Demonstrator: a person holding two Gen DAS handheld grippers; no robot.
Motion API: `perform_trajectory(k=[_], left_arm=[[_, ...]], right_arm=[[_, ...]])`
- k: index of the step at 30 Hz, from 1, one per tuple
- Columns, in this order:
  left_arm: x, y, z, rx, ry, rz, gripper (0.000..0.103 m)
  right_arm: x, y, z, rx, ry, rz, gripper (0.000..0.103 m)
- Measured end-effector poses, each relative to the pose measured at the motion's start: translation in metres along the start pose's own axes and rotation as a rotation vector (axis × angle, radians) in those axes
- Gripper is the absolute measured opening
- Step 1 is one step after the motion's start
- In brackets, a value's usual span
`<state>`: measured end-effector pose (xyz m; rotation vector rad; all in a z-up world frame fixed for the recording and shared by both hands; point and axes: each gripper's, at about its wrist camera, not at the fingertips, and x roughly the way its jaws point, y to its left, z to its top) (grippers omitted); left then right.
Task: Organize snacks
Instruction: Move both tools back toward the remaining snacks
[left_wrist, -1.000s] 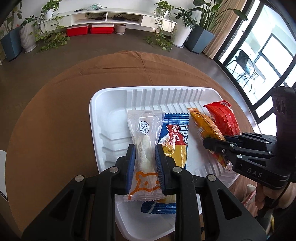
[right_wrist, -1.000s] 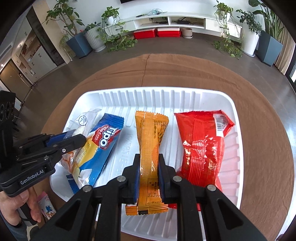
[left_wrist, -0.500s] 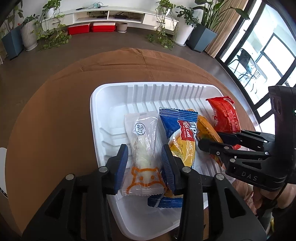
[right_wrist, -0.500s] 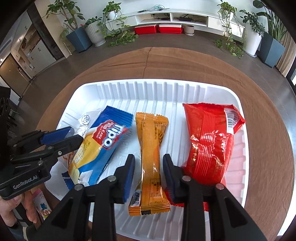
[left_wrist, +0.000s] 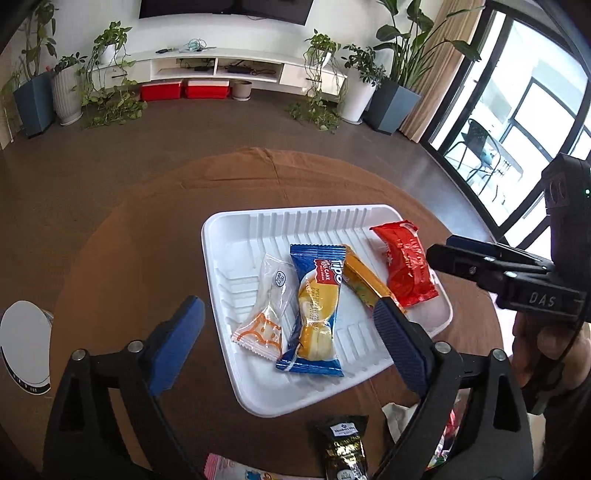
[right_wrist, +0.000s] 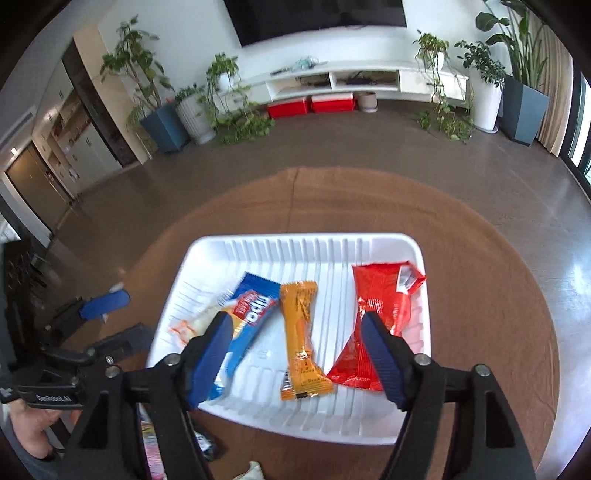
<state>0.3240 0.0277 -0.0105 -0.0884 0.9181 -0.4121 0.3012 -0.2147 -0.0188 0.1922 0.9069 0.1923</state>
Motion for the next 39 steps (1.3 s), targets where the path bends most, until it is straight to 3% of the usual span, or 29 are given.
perform_trajectory(k=[6, 11, 14, 17, 21, 26, 35, 39], left_arm=[[-0.056, -0.013, -0.033, 0.015, -0.066, 0.019, 0.103], [-0.085, -0.030, -0.087, 0.049, -0.058, 0.041, 0.103], [-0.092, -0.030, -0.122, -0.011, -0.030, 0.042, 0.103], [-0.093, -0.017, -0.154, -0.141, -0.014, 0.060, 0.103], [-0.089, -0.009, -0.182, -0.226, 0.002, 0.128, 0.103], [-0.084, -0.014, -0.187, -0.221, 0.022, 0.203, 0.103], [-0.042, -0.010, -0.166, -0.202, 0.113, 0.284, 0.101], [-0.027, -0.008, -0.161, -0.175, 0.148, 0.304, 0.088]], right_arm=[[-0.072, -0.002, -0.016, 0.043, -0.139, 0.107, 0.098], [-0.111, -0.003, -0.072, 0.077, -0.164, 0.173, 0.098], [-0.126, -0.003, -0.116, 0.087, -0.179, 0.179, 0.098], [-0.133, -0.006, -0.159, 0.109, -0.172, 0.155, 0.098], [-0.131, -0.010, -0.210, 0.172, -0.139, 0.140, 0.098], [-0.134, 0.000, -0.242, 0.173, -0.134, 0.120, 0.098], [-0.138, 0.017, -0.250, 0.113, -0.145, 0.131, 0.098], [-0.134, 0.017, -0.253, 0.113, -0.137, 0.133, 0.098]])
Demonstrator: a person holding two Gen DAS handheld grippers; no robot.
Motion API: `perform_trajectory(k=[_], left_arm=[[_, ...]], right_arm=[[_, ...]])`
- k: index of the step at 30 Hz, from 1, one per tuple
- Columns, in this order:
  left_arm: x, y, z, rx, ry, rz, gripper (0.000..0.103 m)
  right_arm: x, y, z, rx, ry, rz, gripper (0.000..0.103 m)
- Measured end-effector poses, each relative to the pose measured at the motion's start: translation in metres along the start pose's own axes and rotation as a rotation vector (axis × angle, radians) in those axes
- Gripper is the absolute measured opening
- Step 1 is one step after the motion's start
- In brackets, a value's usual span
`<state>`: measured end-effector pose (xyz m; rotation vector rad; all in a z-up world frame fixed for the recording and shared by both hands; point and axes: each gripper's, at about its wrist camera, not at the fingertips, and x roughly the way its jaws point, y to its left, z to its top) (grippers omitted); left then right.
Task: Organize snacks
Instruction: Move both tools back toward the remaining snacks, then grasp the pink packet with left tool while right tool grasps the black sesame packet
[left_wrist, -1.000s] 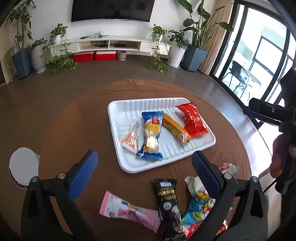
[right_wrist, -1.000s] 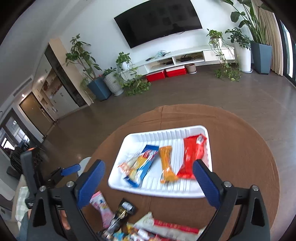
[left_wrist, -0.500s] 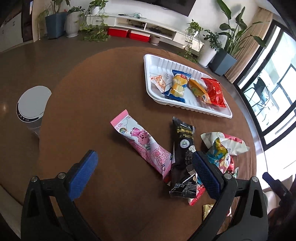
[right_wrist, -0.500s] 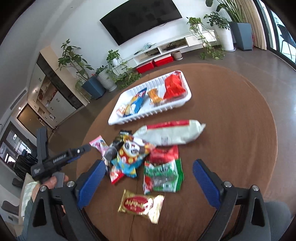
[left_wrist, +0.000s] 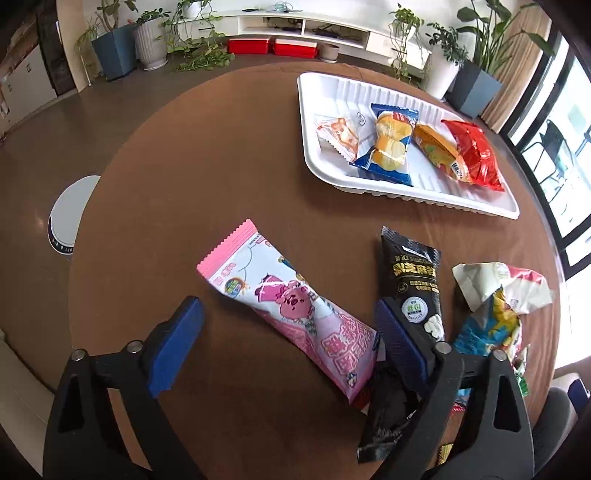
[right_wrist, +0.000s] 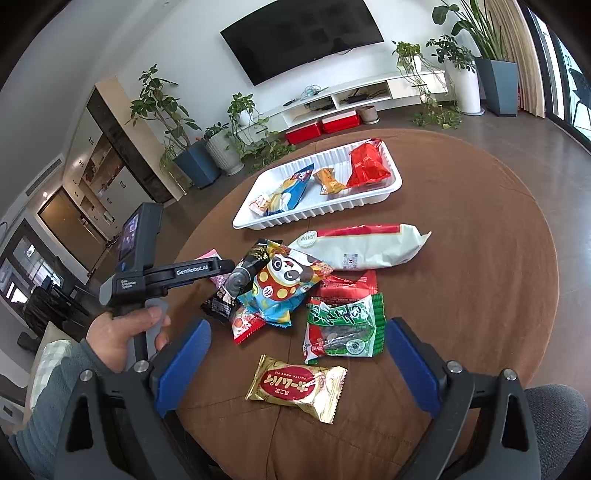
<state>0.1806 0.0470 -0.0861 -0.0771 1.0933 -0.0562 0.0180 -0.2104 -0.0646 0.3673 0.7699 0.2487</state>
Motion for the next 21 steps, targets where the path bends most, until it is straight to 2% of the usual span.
perform_trajectory(k=[1, 3, 9, 17, 20, 21], left_arm=[[0.0048, 0.0006, 0.0032, 0.002, 0.008, 0.001, 0.078], [0.0096, 0.0023, 0.0046, 0.010, 0.018, -0.001, 0.067], [0.0107, 0.0028, 0.0036, 0.048, 0.020, 0.010, 0.062], [0.0093, -0.0015, -0.0003, 0.129, 0.043, -0.010, 0.062], [0.0086, -0.0045, -0.0012, 0.159, 0.047, -0.022, 0.052], [0.0079, -0.0058, -0.0011, 0.171, 0.049, -0.024, 0.044]], right_arm=[[0.0010, -0.0005, 0.0001, 0.002, 0.002, -0.002, 0.098], [0.0018, -0.0010, 0.0003, 0.000, 0.004, -0.002, 0.098], [0.0051, -0.0012, 0.0005, -0.010, 0.008, -0.008, 0.098], [0.0071, 0.0019, 0.0010, -0.027, 0.016, -0.007, 0.098], [0.0081, 0.0051, 0.0005, -0.039, 0.023, -0.006, 0.098], [0.0082, 0.0056, 0.0002, -0.042, 0.022, -0.006, 0.097]])
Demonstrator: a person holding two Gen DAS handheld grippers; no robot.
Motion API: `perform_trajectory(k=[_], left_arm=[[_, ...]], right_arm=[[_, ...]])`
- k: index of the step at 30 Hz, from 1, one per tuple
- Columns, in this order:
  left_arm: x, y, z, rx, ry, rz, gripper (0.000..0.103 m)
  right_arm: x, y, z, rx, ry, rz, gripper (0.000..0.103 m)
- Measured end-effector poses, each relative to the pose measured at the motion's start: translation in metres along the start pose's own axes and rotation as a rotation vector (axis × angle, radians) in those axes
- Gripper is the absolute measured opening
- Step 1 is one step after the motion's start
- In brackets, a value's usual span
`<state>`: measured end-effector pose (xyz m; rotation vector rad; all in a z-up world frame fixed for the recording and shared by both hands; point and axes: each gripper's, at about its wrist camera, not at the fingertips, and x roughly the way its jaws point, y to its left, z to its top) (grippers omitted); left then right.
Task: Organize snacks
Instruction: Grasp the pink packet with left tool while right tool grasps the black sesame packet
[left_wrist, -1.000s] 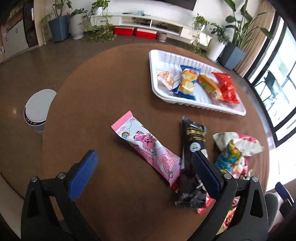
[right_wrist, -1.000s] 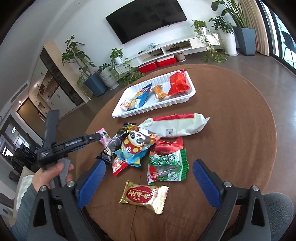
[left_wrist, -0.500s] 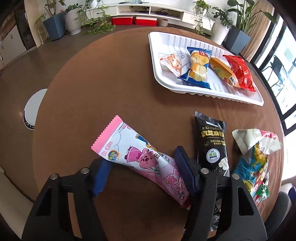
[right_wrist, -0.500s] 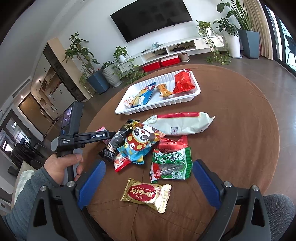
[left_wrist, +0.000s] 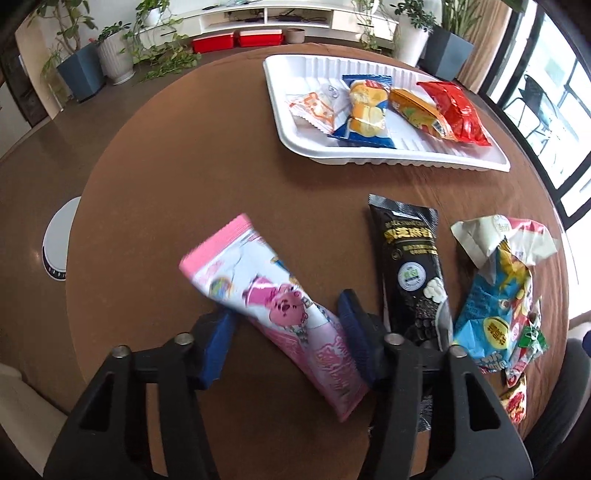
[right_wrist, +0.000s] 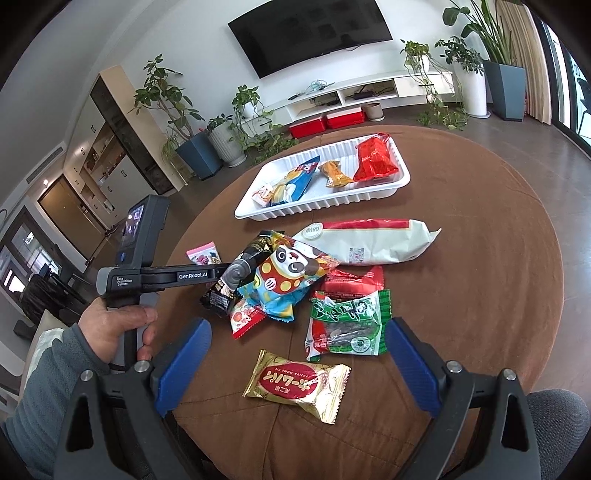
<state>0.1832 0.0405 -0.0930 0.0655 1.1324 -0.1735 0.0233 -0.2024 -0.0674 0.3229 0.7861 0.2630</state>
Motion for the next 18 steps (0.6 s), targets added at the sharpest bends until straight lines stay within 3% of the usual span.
perform_trajectory(k=[1, 3, 10, 18], left_arm=[[0.000, -0.001, -0.001, 0.011, 0.003, 0.003, 0.036], [-0.002, -0.001, -0.002, 0.024, 0.003, 0.004, 0.030], [0.000, 0.009, 0.000, 0.042, 0.001, 0.008, 0.030], [-0.005, 0.029, -0.006, 0.005, -0.007, -0.056, 0.024]], right_arm=[[0.000, 0.001, 0.001, -0.002, -0.001, -0.002, 0.097], [0.000, 0.001, 0.001, -0.003, -0.003, -0.001, 0.097], [0.007, 0.016, 0.013, -0.024, 0.010, 0.020, 0.096], [0.042, 0.060, 0.055, -0.059, 0.094, 0.081, 0.083]])
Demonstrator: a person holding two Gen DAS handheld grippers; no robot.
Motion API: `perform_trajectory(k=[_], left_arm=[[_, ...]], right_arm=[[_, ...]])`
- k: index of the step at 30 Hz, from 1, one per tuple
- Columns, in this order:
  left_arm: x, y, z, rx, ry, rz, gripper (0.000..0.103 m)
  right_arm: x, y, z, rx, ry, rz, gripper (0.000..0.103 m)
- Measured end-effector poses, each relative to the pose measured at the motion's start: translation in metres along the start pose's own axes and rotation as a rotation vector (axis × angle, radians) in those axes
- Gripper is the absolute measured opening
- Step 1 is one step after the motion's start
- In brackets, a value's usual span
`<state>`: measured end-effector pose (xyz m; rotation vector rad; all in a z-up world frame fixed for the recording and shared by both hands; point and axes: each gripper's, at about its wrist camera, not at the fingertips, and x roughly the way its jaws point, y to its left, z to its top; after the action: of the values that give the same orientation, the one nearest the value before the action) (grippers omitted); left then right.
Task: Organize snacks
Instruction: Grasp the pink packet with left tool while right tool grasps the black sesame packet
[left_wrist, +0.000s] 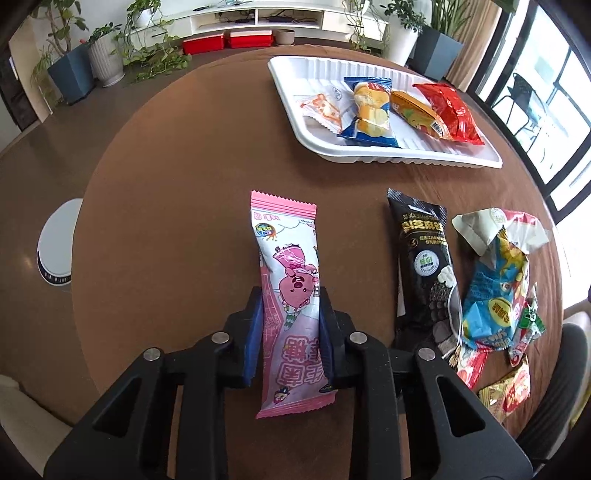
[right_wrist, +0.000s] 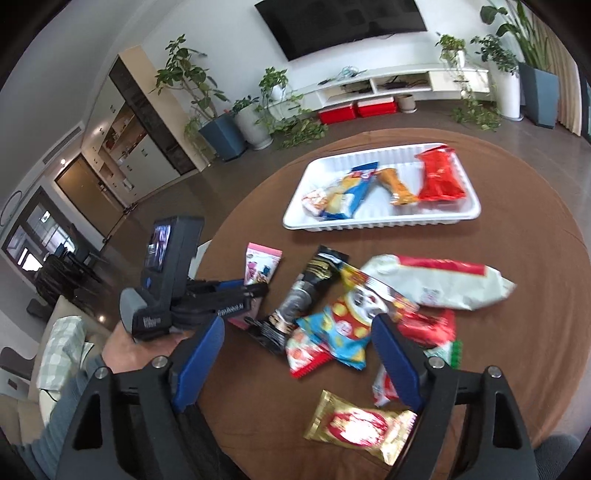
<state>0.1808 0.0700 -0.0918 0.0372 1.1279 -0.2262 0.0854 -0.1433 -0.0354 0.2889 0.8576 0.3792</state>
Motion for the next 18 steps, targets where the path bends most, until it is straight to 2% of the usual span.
perform_trajectory(k=[2, 5, 8, 13, 18], left_arm=[[-0.003, 0.004, -0.006, -0.011, -0.005, -0.013, 0.023], [-0.005, 0.010, -0.011, -0.024, -0.015, -0.034, 0.023], [-0.009, 0.019, -0.019, -0.046, -0.029, -0.061, 0.022], [-0.012, 0.024, -0.026, -0.059, -0.047, -0.088, 0.022], [-0.013, 0.026, -0.029, -0.072, -0.059, -0.112, 0.021]], right_arm=[[0.017, 0.013, 0.013, -0.022, 0.048, -0.006, 0.081], [0.053, 0.022, 0.029, -0.010, 0.164, -0.001, 0.066], [0.088, 0.025, 0.039, 0.019, 0.261, -0.010, 0.062], [0.127, 0.024, 0.046, 0.021, 0.351, -0.109, 0.062], [0.152, 0.019, 0.043, 0.028, 0.415, -0.163, 0.062]])
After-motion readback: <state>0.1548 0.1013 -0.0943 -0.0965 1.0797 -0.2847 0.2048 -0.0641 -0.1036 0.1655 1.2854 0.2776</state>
